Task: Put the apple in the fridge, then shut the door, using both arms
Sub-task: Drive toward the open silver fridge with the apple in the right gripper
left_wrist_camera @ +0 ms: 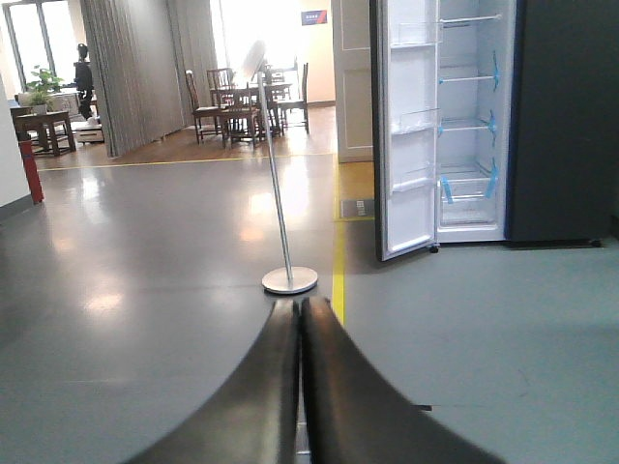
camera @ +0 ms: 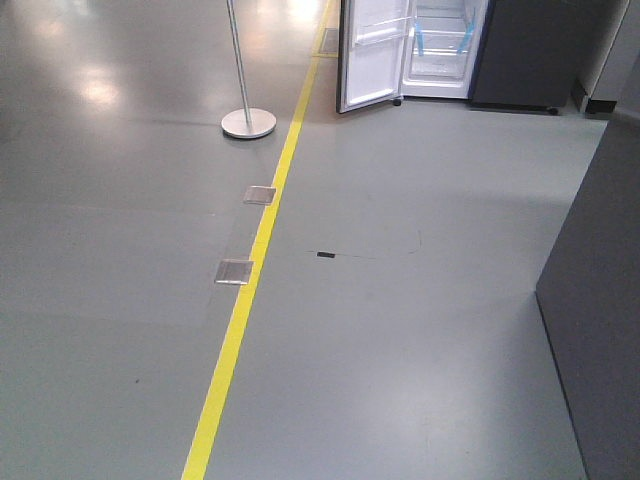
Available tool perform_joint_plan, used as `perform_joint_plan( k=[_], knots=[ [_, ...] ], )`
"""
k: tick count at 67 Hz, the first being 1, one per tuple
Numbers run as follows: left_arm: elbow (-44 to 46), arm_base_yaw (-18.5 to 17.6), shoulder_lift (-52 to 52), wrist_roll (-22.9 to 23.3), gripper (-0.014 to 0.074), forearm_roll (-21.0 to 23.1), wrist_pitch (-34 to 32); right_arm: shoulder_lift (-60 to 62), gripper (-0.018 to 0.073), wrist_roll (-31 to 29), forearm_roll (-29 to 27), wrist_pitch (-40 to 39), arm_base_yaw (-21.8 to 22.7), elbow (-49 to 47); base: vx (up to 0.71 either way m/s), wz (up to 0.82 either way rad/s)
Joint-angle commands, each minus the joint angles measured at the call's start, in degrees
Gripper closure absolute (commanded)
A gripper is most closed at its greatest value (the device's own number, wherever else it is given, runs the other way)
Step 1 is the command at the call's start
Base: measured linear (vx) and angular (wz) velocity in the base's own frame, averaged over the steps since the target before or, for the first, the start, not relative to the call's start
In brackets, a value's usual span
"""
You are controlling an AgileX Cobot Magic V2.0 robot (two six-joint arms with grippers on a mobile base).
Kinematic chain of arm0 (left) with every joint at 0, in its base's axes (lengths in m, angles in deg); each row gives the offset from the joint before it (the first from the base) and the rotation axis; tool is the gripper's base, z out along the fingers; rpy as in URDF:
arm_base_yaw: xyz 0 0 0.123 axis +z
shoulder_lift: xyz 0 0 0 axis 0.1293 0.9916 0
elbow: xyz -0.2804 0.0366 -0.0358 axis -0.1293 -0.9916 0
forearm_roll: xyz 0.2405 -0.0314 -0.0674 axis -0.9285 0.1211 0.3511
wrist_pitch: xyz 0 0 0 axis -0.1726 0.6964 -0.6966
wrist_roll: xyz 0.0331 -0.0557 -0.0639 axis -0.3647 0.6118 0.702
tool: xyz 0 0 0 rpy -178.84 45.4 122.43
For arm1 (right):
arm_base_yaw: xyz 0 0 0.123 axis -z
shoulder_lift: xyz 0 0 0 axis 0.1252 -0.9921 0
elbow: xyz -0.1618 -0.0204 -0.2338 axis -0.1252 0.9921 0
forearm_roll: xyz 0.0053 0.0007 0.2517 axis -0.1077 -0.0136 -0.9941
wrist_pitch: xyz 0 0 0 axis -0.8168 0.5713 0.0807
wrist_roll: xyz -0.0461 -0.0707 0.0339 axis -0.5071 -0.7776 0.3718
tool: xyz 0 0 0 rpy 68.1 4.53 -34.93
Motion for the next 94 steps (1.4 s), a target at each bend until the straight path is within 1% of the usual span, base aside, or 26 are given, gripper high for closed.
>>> perform_joint_plan(
  k=[1, 94],
  knots=[
    [1.04, -0.5, -0.8, -0.09, 0.0603, 0.03, -3.96, -0.55, 0.0447, -0.44, -0.83, -3.47, 0.31, -1.35, 0.19, -0.06],
    [1.04, -0.5, -0.8, -0.09, 0.0603, 0.03, -3.96, -0.55, 0.0447, -0.44, -0.83, -3.47, 0.31, -1.35, 0.23, -0.07]
  ],
)
